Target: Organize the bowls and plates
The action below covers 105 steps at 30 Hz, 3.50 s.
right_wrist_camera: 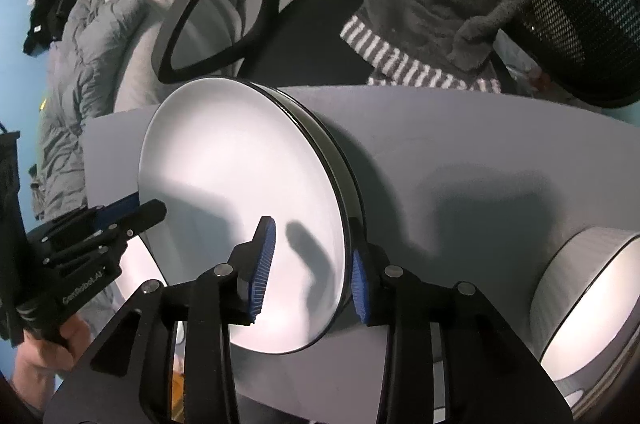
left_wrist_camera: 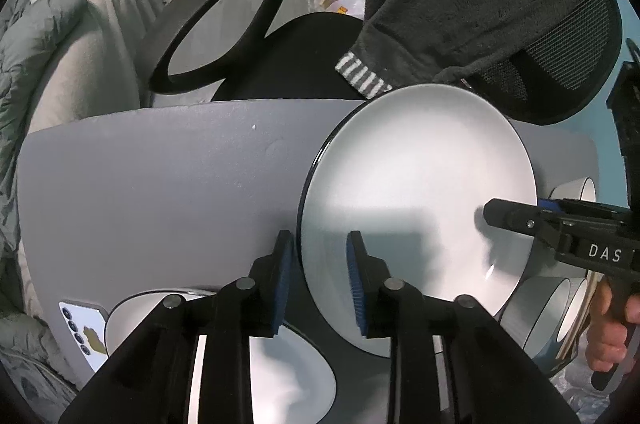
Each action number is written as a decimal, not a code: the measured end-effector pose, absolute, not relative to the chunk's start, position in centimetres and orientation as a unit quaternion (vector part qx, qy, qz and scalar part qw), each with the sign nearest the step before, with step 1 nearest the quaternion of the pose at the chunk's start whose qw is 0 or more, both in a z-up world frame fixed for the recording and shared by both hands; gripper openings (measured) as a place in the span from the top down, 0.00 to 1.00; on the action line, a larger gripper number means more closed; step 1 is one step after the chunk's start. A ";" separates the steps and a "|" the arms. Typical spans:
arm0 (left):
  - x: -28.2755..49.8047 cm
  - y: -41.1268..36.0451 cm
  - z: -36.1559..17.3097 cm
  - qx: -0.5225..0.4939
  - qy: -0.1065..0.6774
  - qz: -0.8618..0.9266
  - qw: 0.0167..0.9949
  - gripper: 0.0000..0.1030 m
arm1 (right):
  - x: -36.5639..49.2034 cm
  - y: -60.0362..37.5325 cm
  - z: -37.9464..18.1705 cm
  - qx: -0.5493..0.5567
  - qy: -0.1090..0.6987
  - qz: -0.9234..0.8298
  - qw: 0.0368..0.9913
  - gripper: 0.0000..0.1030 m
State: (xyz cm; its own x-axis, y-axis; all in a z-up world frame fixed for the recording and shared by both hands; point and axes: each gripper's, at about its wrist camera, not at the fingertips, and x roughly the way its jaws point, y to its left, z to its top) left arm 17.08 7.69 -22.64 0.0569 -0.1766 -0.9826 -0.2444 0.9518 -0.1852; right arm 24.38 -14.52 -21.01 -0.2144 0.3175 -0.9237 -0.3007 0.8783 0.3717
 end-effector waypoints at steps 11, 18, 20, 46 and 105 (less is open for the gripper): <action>15.4 7.9 -21.4 -0.166 0.673 0.022 0.720 0.56 | 24.1 -14.5 -20.4 0.010 0.757 0.220 0.615 0.59; 14.5 8.1 -20.6 -0.170 0.666 0.023 0.726 0.49 | 23.6 -14.6 -19.9 0.002 0.750 0.213 0.626 0.58; 14.3 8.2 -20.4 -0.172 0.664 0.022 0.727 0.49 | 23.6 -14.6 -19.5 -0.006 0.746 0.205 0.634 0.45; 7.0 9.6 -13.9 -0.104 0.596 0.037 0.795 0.35 | 18.0 -12.2 -12.1 -0.139 0.646 0.193 0.725 0.38; 6.6 18.4 -22.9 -0.072 0.645 0.004 0.761 0.35 | 8.4 -3.8 -19.9 -0.090 0.684 0.280 0.667 0.35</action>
